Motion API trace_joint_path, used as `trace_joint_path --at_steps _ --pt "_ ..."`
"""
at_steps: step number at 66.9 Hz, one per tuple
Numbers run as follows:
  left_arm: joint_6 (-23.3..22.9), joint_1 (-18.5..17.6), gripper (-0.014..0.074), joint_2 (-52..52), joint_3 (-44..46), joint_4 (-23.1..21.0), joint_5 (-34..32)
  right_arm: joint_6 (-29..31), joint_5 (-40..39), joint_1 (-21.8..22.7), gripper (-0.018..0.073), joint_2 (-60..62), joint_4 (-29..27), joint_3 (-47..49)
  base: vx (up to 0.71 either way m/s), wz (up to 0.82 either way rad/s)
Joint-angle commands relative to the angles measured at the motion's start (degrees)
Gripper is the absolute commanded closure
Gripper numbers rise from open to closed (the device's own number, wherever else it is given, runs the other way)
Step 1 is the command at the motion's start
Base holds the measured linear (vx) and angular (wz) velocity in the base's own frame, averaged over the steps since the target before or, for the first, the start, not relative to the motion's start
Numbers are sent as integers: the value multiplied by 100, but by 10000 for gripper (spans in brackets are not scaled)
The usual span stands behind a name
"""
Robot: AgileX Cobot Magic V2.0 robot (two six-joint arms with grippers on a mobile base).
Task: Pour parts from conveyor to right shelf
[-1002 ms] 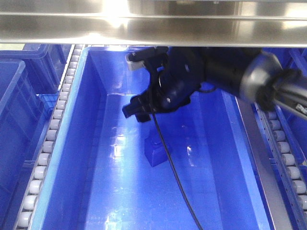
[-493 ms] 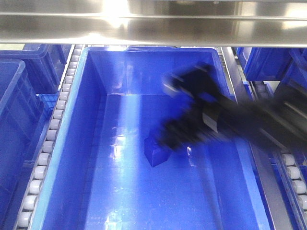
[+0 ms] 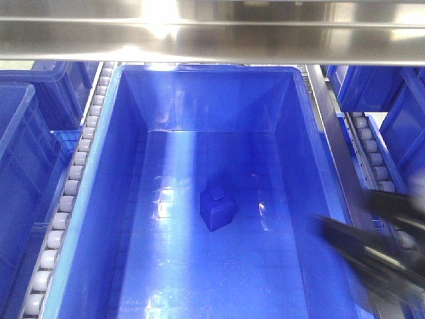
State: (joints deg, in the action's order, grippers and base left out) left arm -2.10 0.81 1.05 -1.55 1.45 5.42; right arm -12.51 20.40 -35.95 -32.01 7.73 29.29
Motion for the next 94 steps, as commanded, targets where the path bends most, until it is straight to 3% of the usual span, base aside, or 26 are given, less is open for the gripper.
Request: trace_joint_path --at_steps 1,12,36,42,50,94 --pt "-42 12 603 59 144 -35 -413 13 -163 18 34 648 154 -66 0 0" --pt "-42 12 603 59 144 -35 -413 114 481 18 36 1477 168 -305 0 0" --pt "-42 12 603 54 144 -35 -413 211 25 18 179 2984 208 -1002 0 0" --pt "-42 12 603 42 144 -35 -413 224 91 18 309 2978 208 -1002 0 0" --pt "-42 12 603 35 144 -35 -413 258 80 18 576 2978 267 -1012 0 0" --pt "-42 12 603 35 144 -35 -413 258 153 18 568 2978 458 -1012 0 0"
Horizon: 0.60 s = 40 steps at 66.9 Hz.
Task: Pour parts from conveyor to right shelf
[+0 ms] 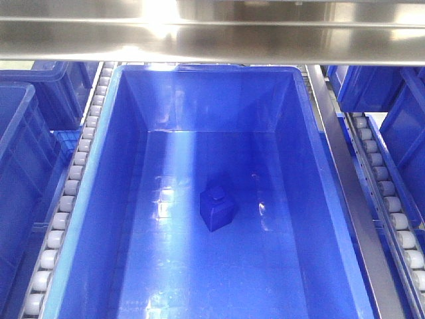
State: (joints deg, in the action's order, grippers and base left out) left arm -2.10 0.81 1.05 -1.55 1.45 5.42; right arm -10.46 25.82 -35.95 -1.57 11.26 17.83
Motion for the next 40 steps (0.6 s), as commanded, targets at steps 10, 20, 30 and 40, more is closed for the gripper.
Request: trace_joint_path --at_steps 10,20,30,40 --pt "-42 12 603 35 144 -35 -413 53 -447 18 568 -65 110 25 0 0" --pt "-42 12 603 35 144 -35 -413 69 -977 778 568 -65 111 -379 0 0" --pt "-42 12 603 35 144 -35 -413 69 -1903 2148 568 -65 -97 -729 0 0" --pt "-42 12 603 35 144 -35 -413 69 -2126 3345 568 -65 -480 -847 0 0"
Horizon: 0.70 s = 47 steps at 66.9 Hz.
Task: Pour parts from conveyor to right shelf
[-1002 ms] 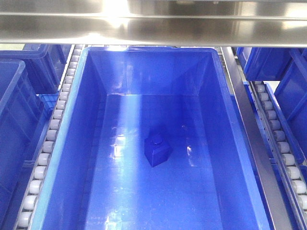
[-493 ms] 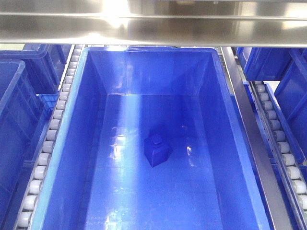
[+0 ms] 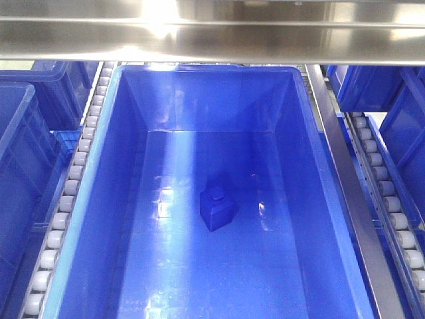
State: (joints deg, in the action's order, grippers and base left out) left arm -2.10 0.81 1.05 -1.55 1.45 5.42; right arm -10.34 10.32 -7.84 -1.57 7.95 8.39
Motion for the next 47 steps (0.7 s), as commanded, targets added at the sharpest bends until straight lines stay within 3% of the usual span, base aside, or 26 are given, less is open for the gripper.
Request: trace_joint_path --at_steps 1,7,22,31,47 --pt "-42 12 603 35 144 -35 -413 57 -598 604 568 -65 -159 82 0 0" --pt "-42 12 603 35 144 -35 -413 66 -698 933 568 -65 -157 -71 0 0" --pt "-42 12 603 35 144 -35 -413 569 -1118 1225 568 -52 -146 -679 0 0" --pt "-42 12 603 35 144 -35 -413 574 -1393 1490 568 62 -150 -981 0 0" --pt "-42 12 603 35 144 -35 -413 1083 -1322 1540 568 135 -455 -1054 0 0"
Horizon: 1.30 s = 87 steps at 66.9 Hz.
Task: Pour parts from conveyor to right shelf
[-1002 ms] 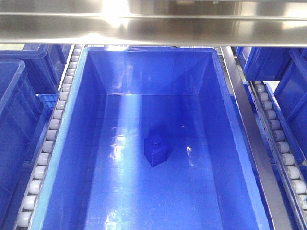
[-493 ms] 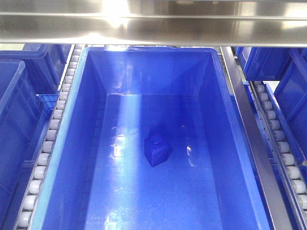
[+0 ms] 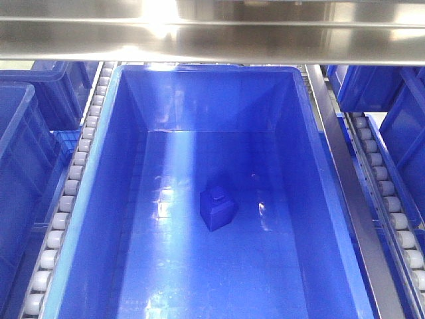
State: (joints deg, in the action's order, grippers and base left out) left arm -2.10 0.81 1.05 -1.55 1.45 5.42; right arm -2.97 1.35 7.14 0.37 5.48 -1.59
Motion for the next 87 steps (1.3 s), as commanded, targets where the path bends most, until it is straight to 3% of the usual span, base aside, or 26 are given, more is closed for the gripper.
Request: trace_joint_path --at_steps 1,14,87 --pt "-42 12 603 35 144 -35 -413 409 -425 42 568 -59 -311 -56 0 0" --pt "-42 12 603 35 144 -35 -413 1139 -420 42 568 -59 -1055 -56 0 0" --pt "-42 12 603 35 144 -35 -413 992 -292 42 568 -59 -933 -56 0 0"
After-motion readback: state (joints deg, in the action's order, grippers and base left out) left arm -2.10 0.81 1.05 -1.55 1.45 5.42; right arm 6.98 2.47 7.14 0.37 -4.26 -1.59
